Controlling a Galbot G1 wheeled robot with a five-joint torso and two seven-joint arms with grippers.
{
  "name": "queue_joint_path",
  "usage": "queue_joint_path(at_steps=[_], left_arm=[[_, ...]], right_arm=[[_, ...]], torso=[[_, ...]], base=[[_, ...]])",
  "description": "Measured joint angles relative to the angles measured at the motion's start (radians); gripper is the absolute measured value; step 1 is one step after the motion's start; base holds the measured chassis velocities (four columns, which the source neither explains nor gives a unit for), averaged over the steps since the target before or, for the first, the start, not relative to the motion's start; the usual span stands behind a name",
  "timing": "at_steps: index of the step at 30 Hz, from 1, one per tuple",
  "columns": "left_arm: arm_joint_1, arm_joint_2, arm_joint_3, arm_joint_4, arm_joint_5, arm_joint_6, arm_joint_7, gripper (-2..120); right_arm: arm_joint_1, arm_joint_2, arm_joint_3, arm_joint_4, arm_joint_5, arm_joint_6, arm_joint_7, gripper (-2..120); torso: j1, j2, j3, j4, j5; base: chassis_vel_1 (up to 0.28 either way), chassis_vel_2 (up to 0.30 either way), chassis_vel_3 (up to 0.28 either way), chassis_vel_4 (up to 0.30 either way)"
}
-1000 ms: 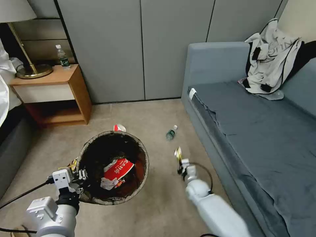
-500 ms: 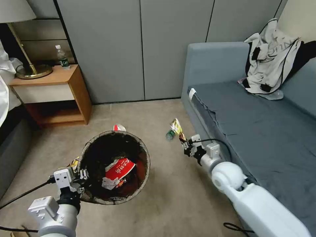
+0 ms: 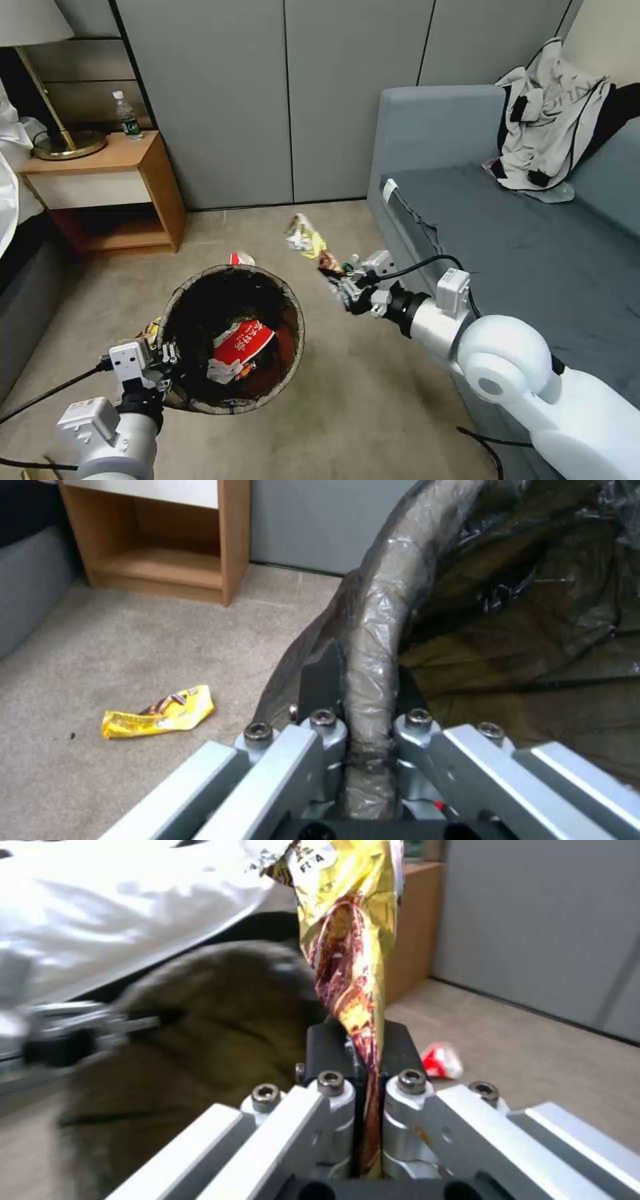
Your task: Pick up the trash bin, then pick up the garbage from the floor and place it into the trash bin.
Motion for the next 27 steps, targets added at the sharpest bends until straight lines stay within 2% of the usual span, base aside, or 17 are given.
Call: queue_joint_path(at_steps=[4, 11, 14, 16, 27], left_arm=[[0.001, -0.003, 0.000, 0.000, 0.002, 0.000, 0.000, 3], [0.003, -0.009, 0.005, 0.000, 0.006, 0.001, 0.002, 3], [0.003, -0.010, 0.005, 0.000, 0.006, 0.001, 0.002, 3], [0.003, -0.011, 0.005, 0.000, 0.007, 0.001, 0.002, 3], [0.004, -0.016, 0.001, 0.000, 0.006, 0.001, 0.002, 3]], right_arm=[[0.013, 0.001, -0.047, 0.013, -0.005, -0.002, -0.007, 0], [0.048, 0.028, -0.210, 0.026, -0.051, -0.002, -0.005, 0], [0.054, 0.034, -0.230, 0.022, -0.058, -0.002, -0.002, 0], [0.075, 0.050, -0.279, 0.002, -0.074, -0.002, 0.004, 0], [0.109, 0.098, -0.368, -0.052, -0.096, 0.000, 0.053, 0]], torso=[[0.000, 0.000, 0.000, 0.0000, 0.0000], [0.000, 0.000, 0.000, 0.0000, -0.0001], [0.000, 0.000, 0.000, 0.0001, -0.0001], [0.000, 0.000, 0.000, 0.0001, -0.0001], [0.000, 0.000, 0.000, 0.0000, 0.0000]], base=[[0.000, 0.000, 0.000, 0.000], [0.000, 0.000, 0.000, 0.000], [0.000, 0.000, 0.000, 0.000], [0.000, 0.000, 0.000, 0.000], [0.000, 0.000, 0.000, 0.000]])
